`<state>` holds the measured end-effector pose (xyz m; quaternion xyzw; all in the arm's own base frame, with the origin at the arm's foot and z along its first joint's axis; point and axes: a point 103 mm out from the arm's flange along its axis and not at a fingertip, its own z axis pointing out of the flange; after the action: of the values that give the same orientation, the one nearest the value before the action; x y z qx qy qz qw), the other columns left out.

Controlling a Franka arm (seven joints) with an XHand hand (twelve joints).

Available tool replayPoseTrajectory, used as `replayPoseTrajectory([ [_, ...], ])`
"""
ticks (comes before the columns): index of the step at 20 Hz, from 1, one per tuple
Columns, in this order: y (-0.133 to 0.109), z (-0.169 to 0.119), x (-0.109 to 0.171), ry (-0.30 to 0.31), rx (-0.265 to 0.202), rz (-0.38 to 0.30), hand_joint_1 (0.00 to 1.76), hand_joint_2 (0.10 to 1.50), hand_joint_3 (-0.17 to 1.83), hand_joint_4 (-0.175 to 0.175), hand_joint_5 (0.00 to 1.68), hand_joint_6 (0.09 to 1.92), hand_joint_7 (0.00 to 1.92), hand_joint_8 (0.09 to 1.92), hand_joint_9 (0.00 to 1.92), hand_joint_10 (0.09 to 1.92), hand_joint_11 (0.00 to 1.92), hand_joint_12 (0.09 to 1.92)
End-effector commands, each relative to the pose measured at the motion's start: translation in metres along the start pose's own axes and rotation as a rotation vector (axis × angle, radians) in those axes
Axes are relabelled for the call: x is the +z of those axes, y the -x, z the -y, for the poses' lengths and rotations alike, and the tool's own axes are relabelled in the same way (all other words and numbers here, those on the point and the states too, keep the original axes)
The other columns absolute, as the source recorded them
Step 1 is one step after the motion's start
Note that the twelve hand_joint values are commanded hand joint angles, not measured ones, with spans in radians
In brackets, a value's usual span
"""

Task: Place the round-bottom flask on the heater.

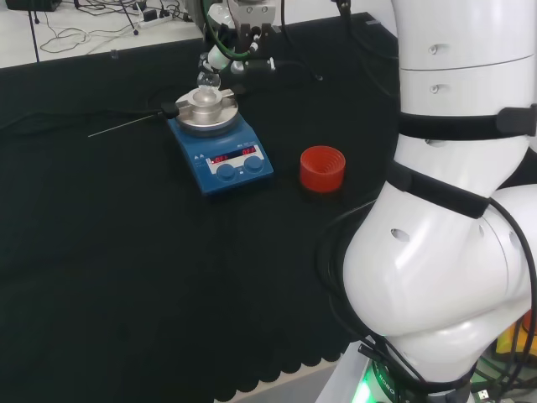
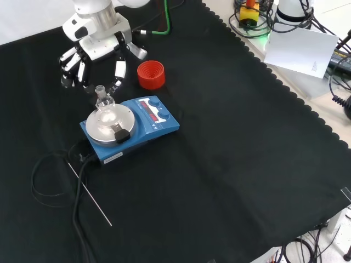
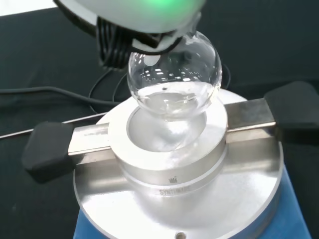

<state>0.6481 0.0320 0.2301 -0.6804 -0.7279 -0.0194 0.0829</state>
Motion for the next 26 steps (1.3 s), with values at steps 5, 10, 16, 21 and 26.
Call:
replayPoseTrajectory([
  [5, -0.006, -0.007, 0.013, -0.034, -0.016, 0.006, 1.14, 0.63, 0.87, -0.078, 1.12, 1.04, 0.28, 0.68, 0.57, 0.64, 0.15, 1.41],
  [10, -0.009, -0.010, 0.020, -0.049, -0.018, 0.004, 1.14, 0.63, 0.87, -0.079, 1.12, 1.04, 0.28, 0.69, 0.57, 0.64, 0.15, 1.41],
  [16, -0.007, -0.012, 0.027, -0.060, -0.015, 0.006, 1.14, 0.63, 0.87, -0.080, 1.12, 1.04, 0.28, 0.68, 0.57, 0.64, 0.15, 1.41],
  [21, -0.003, -0.012, 0.032, -0.061, -0.019, -0.009, 1.14, 0.63, 0.87, -0.080, 1.12, 1.04, 0.28, 0.68, 0.57, 0.64, 0.15, 1.41],
  [26, -0.006, -0.012, 0.036, -0.072, -0.026, -0.016, 1.12, 0.69, 0.74, 0.022, 1.11, 0.99, 0.25, 0.69, 0.54, 0.65, 0.12, 1.42],
])
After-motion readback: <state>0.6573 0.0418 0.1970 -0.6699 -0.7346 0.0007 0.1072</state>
